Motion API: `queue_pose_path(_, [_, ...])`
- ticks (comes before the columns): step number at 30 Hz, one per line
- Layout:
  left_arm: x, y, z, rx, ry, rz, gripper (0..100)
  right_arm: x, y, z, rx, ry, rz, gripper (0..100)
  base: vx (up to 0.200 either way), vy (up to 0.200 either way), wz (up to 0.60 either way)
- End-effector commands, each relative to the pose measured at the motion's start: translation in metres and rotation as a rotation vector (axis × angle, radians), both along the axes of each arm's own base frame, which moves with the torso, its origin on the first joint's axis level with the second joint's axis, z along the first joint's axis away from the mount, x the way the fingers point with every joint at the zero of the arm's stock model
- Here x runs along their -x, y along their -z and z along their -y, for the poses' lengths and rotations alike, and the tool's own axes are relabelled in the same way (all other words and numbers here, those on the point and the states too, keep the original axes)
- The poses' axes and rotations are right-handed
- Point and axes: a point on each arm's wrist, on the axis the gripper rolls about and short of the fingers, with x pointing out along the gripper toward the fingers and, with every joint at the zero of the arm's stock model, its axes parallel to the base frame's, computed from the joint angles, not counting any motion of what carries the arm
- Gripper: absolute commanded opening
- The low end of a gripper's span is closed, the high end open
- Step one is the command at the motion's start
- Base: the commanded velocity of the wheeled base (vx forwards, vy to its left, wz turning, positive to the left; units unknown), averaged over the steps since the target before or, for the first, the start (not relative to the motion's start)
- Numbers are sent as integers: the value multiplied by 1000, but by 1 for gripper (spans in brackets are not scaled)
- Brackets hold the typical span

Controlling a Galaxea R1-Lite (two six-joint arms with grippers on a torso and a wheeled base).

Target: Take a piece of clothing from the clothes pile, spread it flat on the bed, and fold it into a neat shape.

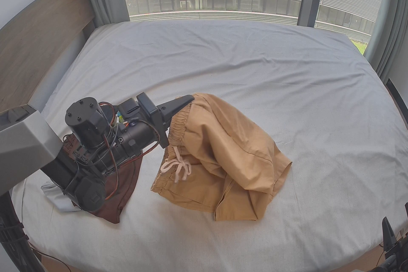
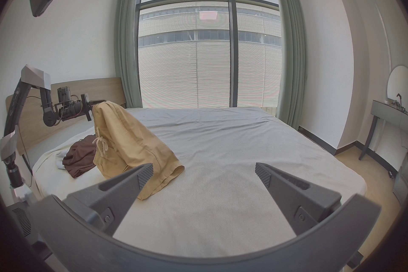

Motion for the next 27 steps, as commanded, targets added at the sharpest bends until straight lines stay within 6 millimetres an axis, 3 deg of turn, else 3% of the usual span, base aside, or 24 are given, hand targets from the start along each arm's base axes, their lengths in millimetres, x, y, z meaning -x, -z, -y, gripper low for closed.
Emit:
queue_pose_path(1, [2,12,-11,-53,-31,-13,0,0,5,0,-1,0,-2,100,0,0,0])
queue_pose_path(10, [5,34,-34,-207,-112,34,0,0,5,0,-1,-3,-2,100,0,0,0])
queue_pose_path(17, [-2,65,-59,-450,-205,159,0,0,5,0,-1,-3,-2,100,0,0,0])
queue_pose_path(27, [-8,71,-75,-505,-259,177,0,0,5,0,1,-2,-2,100,0,0,0])
